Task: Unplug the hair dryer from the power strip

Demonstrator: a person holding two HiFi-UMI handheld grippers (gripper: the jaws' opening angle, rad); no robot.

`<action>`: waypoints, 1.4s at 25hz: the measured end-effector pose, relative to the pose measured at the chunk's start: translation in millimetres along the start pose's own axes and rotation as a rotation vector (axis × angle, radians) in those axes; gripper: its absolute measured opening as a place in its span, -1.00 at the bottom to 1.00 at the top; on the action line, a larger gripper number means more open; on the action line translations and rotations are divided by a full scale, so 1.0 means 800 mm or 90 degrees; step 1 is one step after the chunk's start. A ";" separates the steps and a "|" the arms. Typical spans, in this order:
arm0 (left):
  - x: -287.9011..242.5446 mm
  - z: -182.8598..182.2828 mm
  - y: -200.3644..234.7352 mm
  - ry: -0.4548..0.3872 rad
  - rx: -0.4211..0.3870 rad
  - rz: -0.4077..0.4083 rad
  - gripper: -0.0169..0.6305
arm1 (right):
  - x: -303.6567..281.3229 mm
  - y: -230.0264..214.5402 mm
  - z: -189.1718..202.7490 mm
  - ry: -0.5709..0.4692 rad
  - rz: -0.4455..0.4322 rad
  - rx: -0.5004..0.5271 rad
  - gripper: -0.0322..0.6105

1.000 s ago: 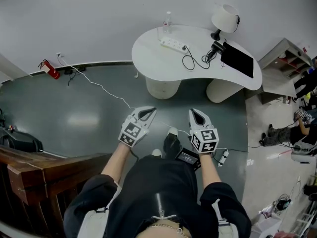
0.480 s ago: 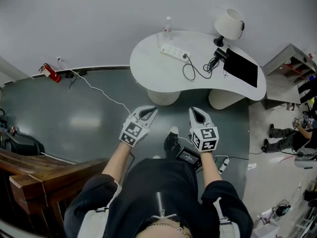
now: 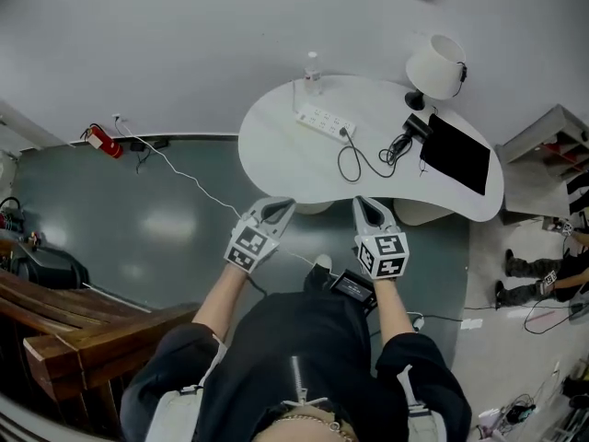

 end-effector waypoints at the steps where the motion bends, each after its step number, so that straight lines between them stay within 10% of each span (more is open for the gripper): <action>1: -0.010 -0.003 0.005 0.000 0.000 -0.005 -0.91 | -0.008 -0.010 -0.003 0.000 -0.004 -0.001 -0.89; 16: -0.078 -0.004 0.065 0.013 0.020 -0.051 -0.91 | -0.101 -0.072 -0.017 0.023 -0.050 -0.006 -0.89; 35: -0.219 -0.005 0.218 0.013 0.010 0.065 -0.91 | -0.249 -0.126 -0.041 0.046 0.030 -0.017 -0.89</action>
Point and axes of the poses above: the fingertips, and each gripper's own axes: x backward along the fingers, y to its left, z out of its underside, the point moved 8 cm from there along x, backward along the fingers, and after that the axes turned 11 degrees about -y, right-handed, at the moved point
